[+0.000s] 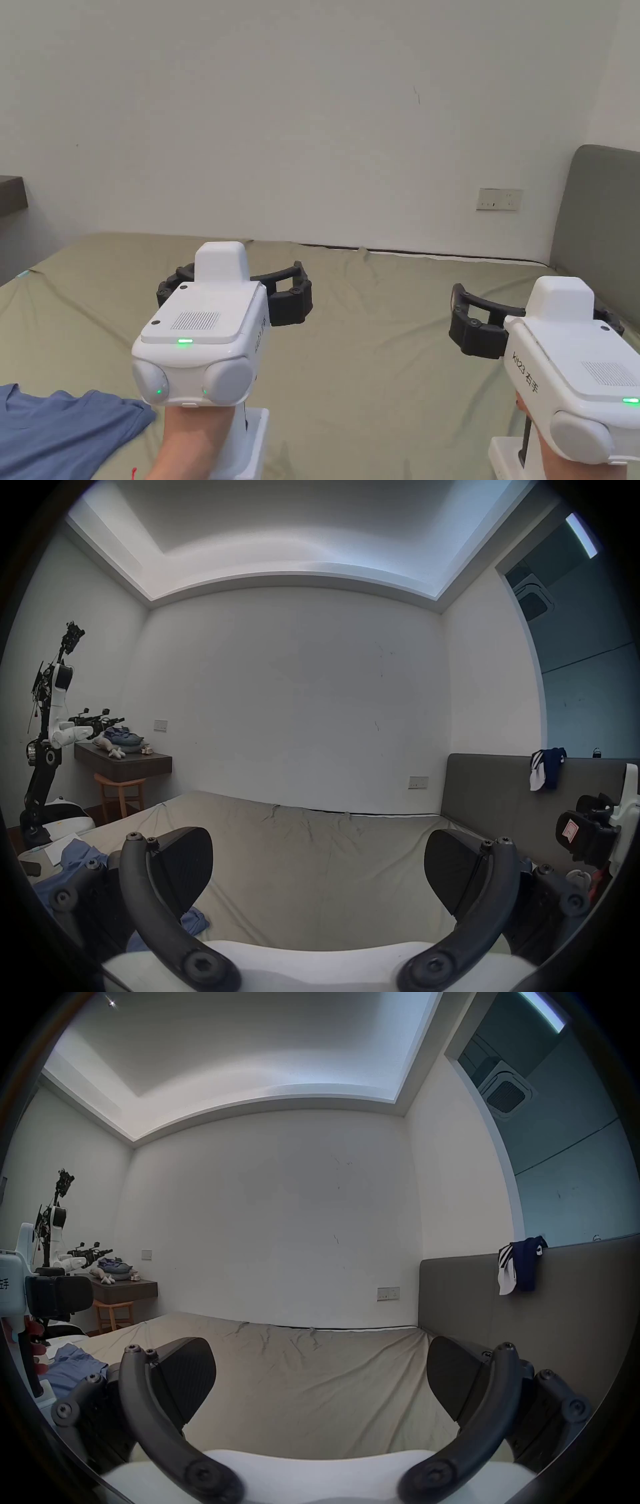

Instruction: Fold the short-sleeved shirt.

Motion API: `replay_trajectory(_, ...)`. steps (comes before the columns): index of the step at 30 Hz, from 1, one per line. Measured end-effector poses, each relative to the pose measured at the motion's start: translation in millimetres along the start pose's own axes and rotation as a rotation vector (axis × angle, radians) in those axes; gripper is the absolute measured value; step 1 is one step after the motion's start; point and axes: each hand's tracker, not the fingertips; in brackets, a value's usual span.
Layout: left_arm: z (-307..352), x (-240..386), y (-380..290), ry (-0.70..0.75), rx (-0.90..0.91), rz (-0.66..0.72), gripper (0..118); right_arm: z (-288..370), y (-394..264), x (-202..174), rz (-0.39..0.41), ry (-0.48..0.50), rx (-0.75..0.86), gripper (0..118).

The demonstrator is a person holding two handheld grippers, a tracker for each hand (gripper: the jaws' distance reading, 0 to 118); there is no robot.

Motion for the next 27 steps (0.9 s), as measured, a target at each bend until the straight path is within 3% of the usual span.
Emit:
replay_trajectory(24, 4, 9, 0, -0.042, 0.001, -0.059, 118, 1, -6, 7, -0.058, 0.014, -0.008, 118)
replay_trajectory(27, 4, 10, 1, -0.042, 0.009, -0.055, 118, 0, -7, 5, -0.031, 0.009, -0.005, 118)
